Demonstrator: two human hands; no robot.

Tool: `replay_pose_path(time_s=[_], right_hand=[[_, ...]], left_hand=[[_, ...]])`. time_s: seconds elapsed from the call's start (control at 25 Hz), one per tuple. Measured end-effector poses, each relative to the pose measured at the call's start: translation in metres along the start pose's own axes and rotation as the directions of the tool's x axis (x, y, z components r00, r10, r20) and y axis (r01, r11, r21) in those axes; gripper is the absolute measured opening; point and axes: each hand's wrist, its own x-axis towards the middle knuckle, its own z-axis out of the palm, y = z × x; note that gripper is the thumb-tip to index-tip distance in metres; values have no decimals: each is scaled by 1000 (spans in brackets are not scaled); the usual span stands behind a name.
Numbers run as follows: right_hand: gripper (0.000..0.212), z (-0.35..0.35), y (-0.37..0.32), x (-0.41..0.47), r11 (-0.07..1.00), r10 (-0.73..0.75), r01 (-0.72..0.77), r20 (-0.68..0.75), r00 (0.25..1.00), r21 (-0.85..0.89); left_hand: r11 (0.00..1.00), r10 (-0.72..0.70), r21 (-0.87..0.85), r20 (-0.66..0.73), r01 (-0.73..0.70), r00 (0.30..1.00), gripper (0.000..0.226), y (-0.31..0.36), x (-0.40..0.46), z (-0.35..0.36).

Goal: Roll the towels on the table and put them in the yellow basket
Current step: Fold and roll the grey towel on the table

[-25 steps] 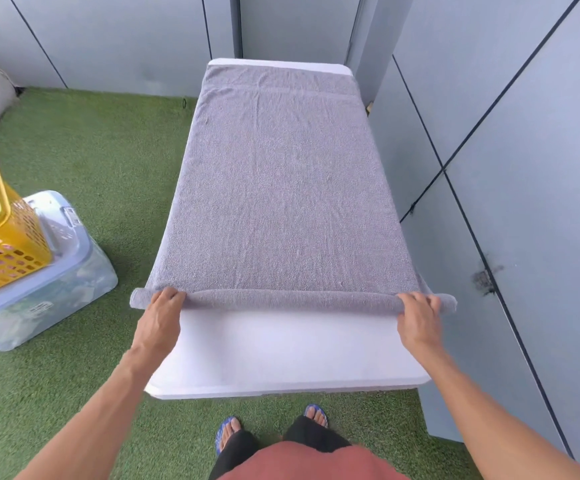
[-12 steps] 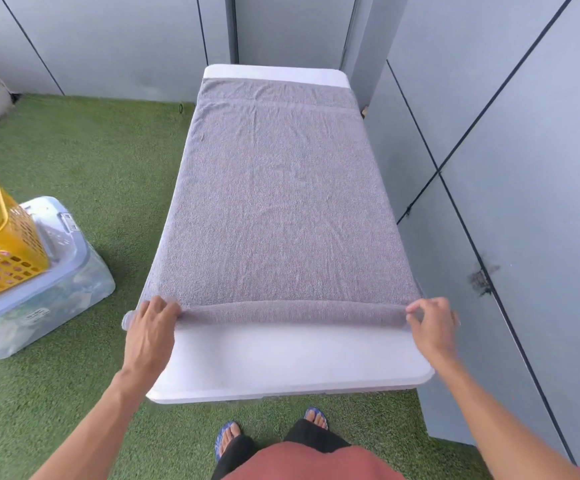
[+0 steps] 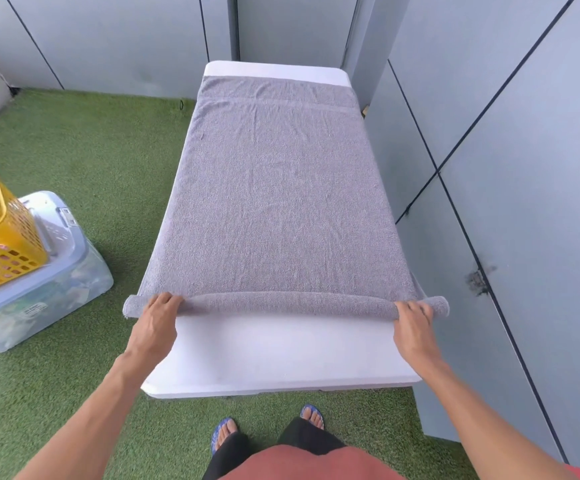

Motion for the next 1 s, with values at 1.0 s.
replay_pose_path(time_s=[1.0], right_hand=[[39,-13,11,-11,993,-89,78,133,987,88]], left_hand=[[1000,9,-22,61,-8,998,30,-1,-2,5]])
